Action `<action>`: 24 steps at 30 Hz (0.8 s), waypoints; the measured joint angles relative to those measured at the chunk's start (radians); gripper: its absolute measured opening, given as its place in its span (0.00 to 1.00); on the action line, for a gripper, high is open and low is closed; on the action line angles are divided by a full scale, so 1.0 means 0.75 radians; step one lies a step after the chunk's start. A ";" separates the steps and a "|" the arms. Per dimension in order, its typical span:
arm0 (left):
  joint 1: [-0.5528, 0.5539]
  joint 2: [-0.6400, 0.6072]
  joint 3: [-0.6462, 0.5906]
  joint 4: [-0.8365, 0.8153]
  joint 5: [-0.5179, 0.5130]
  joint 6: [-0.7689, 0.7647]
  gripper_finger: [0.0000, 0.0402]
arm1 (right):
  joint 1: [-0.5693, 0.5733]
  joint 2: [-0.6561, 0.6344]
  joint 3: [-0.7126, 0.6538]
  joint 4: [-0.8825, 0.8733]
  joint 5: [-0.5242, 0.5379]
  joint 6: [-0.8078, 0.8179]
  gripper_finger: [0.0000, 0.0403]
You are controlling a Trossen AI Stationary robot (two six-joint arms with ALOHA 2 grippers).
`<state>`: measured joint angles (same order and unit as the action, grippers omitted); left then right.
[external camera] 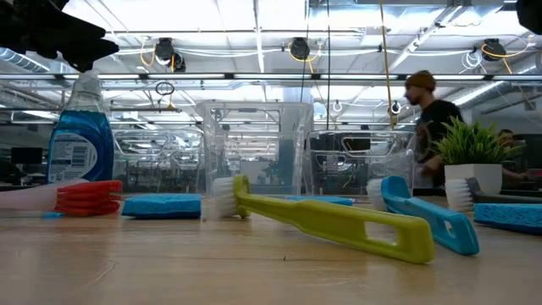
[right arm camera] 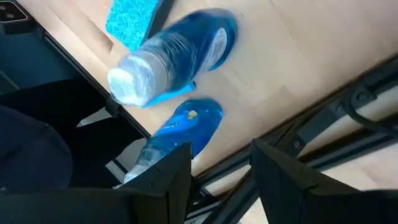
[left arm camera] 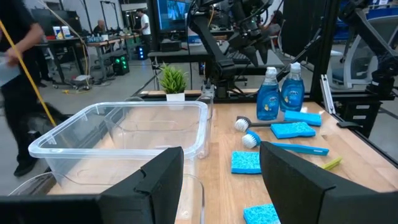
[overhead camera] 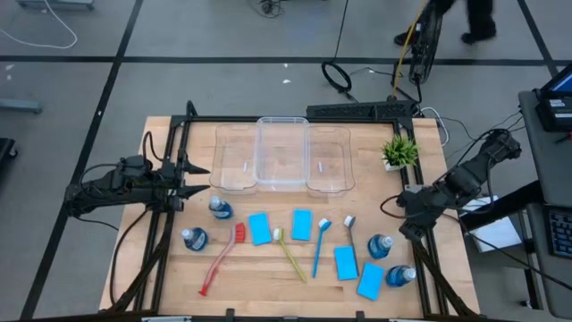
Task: Pick & Place Kitchen Sink Supplies
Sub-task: Put the blue dishwashing liquid into the right transparent bin
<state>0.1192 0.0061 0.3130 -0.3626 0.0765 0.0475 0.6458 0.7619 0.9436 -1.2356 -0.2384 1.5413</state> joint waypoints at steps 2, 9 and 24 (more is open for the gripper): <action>0.000 0.000 0.001 0.000 0.000 0.000 0.53 | 0.012 -0.016 0.000 -0.005 0.002 0.027 0.37; 0.000 0.000 0.001 0.000 0.000 0.000 0.53 | 0.015 -0.031 0.000 -0.005 0.003 0.064 0.41; 0.000 0.000 0.001 0.000 0.000 0.000 0.53 | 0.015 -0.030 -0.164 0.480 0.014 0.033 0.82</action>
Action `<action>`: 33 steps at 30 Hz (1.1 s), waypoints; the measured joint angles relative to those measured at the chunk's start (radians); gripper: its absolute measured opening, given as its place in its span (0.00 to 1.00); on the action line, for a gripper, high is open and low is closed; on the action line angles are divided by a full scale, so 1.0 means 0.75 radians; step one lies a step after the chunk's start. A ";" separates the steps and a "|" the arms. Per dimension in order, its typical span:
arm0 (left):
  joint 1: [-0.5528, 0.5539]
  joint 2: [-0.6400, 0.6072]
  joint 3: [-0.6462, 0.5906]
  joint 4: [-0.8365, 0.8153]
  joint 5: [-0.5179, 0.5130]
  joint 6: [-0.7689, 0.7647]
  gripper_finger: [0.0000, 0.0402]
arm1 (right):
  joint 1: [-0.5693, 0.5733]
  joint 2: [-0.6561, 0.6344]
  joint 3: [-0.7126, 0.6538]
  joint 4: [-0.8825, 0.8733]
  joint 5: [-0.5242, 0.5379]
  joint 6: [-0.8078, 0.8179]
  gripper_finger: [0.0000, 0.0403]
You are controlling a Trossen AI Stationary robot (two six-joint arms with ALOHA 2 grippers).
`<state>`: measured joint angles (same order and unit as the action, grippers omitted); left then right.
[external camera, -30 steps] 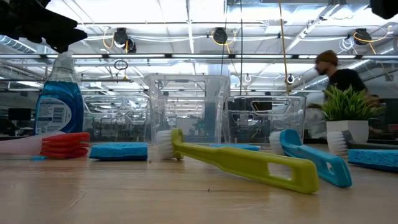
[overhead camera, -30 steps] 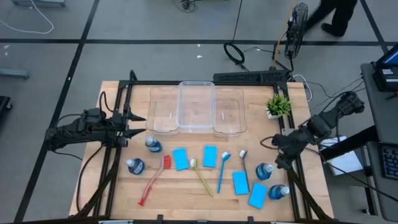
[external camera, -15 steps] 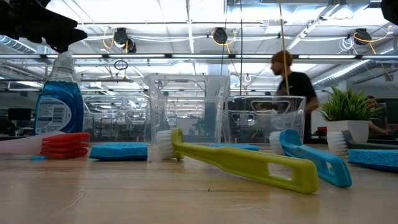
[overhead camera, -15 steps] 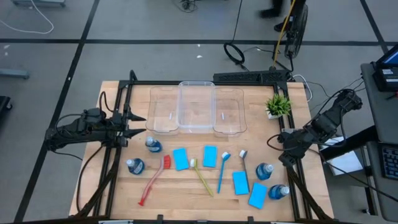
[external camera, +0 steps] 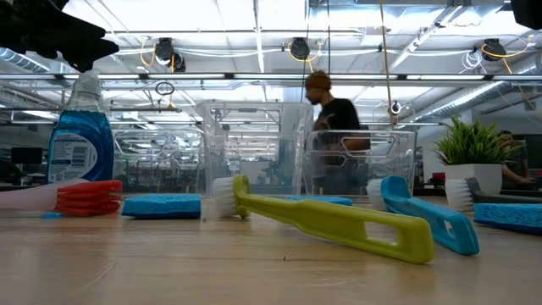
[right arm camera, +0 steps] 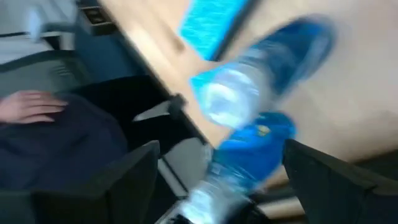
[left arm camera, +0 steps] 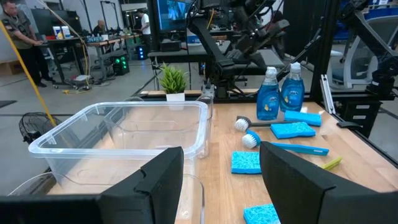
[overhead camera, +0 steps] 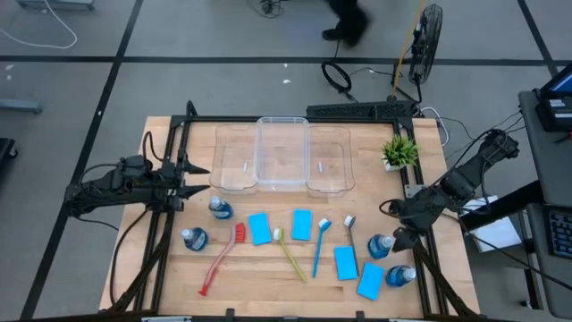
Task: Pick & Place Kitchen Sink Supplies
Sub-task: Put the blue dishwashing liquid into the right transparent bin
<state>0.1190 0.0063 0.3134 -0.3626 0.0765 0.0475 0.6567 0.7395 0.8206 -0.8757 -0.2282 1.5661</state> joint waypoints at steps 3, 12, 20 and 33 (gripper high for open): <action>0.000 0.000 0.000 0.000 0.000 0.000 0.53 | 0.000 0.000 -0.048 0.018 0.020 0.009 0.83; 0.000 0.000 0.000 0.000 0.000 0.000 0.53 | 0.000 -0.003 -0.080 0.013 0.083 -0.003 0.81; 0.000 0.000 0.000 0.000 0.000 0.000 0.53 | 0.000 -0.017 -0.081 -0.005 0.260 -0.040 0.81; 0.000 0.000 0.000 0.000 0.000 0.000 0.53 | 0.000 0.069 -0.080 -0.021 0.269 -0.081 0.81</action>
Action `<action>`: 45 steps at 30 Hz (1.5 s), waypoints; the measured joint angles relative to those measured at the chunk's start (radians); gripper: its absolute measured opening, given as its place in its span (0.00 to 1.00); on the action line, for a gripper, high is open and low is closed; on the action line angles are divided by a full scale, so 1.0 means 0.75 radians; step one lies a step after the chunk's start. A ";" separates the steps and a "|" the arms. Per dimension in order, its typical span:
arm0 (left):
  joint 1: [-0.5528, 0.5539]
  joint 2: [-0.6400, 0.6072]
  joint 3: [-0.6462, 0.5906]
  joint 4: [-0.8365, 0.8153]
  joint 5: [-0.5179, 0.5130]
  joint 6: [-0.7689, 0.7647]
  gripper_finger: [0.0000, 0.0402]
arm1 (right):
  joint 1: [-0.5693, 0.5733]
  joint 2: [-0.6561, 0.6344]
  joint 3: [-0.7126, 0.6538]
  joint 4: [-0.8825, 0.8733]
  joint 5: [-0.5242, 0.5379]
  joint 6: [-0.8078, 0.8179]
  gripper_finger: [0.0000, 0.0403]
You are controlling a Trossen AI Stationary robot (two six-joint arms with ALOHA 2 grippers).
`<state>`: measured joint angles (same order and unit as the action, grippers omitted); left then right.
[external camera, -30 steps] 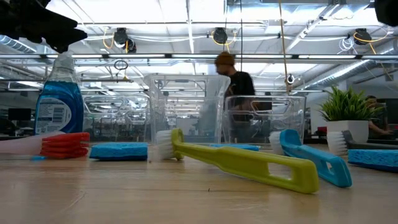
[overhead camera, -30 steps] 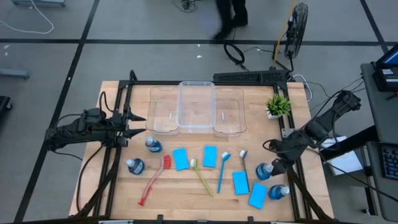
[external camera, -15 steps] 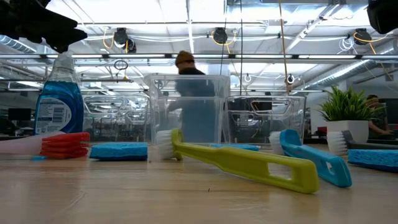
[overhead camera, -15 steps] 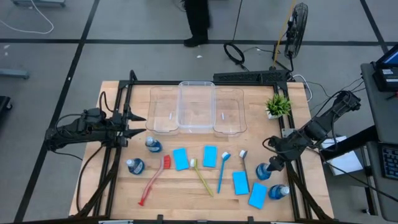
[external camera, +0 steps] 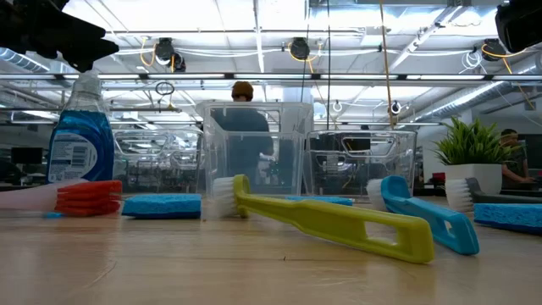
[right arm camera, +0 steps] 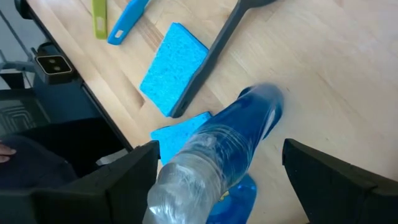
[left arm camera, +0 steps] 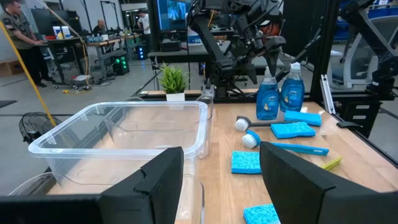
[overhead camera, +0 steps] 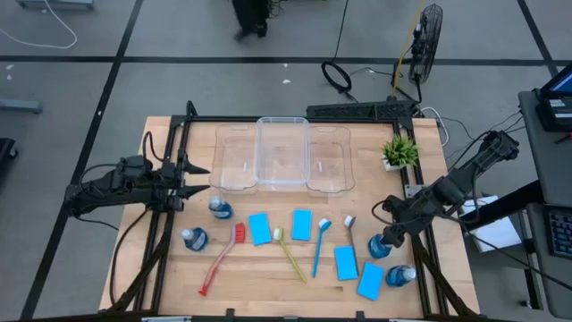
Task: Pick & Place Kitchen Sink Supplies
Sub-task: Put the blue dishwashing liquid into the right transparent bin
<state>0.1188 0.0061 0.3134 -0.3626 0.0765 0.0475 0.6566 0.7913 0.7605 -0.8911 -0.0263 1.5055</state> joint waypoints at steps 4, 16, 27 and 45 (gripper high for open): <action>0.000 0.000 0.000 0.000 0.000 0.000 0.53 | 0.000 0.023 0.000 0.022 -0.002 0.000 0.81; 0.000 0.000 0.000 0.000 0.000 0.000 0.53 | 0.000 0.099 0.000 0.036 -0.079 0.003 0.81; 0.000 0.000 0.000 0.000 0.000 0.000 0.53 | 0.000 0.099 0.000 0.035 -0.073 0.018 0.81; 0.000 0.000 0.000 0.000 0.000 0.000 0.53 | 0.000 0.098 -0.072 0.071 -0.039 0.060 0.81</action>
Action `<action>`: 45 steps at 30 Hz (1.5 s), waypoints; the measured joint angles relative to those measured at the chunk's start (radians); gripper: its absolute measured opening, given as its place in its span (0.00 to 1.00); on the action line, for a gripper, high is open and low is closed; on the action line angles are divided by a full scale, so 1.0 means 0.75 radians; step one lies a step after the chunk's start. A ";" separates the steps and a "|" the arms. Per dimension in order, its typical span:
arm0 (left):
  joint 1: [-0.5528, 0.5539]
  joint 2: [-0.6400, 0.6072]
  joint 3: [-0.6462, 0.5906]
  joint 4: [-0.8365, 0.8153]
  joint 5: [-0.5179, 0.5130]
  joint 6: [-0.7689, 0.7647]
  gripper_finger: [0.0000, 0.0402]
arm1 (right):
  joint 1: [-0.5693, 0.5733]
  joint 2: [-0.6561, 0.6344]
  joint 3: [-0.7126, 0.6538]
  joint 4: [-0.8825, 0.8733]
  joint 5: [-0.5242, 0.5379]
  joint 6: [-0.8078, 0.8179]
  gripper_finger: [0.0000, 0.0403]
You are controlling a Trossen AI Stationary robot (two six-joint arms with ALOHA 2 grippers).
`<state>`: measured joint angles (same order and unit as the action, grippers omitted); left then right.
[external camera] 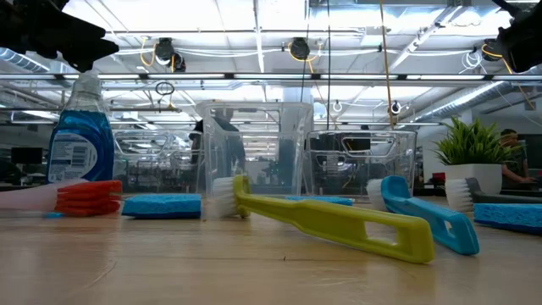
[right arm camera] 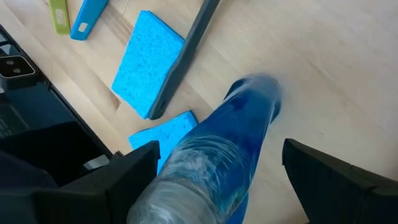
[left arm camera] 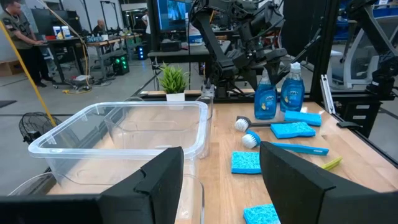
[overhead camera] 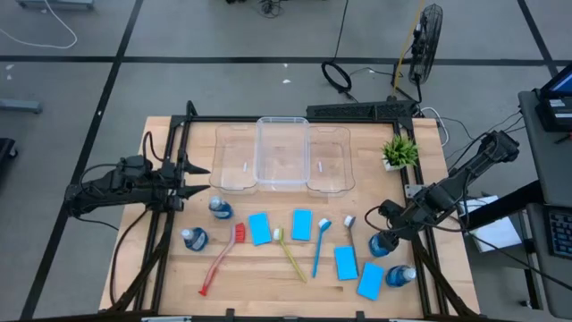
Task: Pick & Place Kitchen Sink Supplies
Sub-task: Put the blue dishwashing liquid into the right transparent bin
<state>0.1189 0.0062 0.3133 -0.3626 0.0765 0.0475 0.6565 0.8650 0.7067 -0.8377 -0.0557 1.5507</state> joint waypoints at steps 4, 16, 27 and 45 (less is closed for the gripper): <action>0.000 0.000 0.000 0.000 0.000 0.000 0.53 | 0.000 0.000 0.000 0.004 0.002 0.001 0.81; 0.000 0.000 0.000 0.000 0.000 -0.001 0.53 | 0.000 0.000 -0.001 0.056 0.003 -0.027 0.81; 0.000 0.000 0.000 0.000 0.000 -0.001 0.53 | 0.000 0.000 -0.001 0.052 0.044 -0.040 0.62; 0.000 0.000 0.000 0.000 0.000 -0.001 0.53 | 0.000 -0.011 -0.002 0.053 0.045 -0.062 0.38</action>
<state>0.1189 0.0060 0.3134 -0.3626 0.0765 0.0471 0.6567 0.8564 0.7055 -0.7980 -0.0222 1.5044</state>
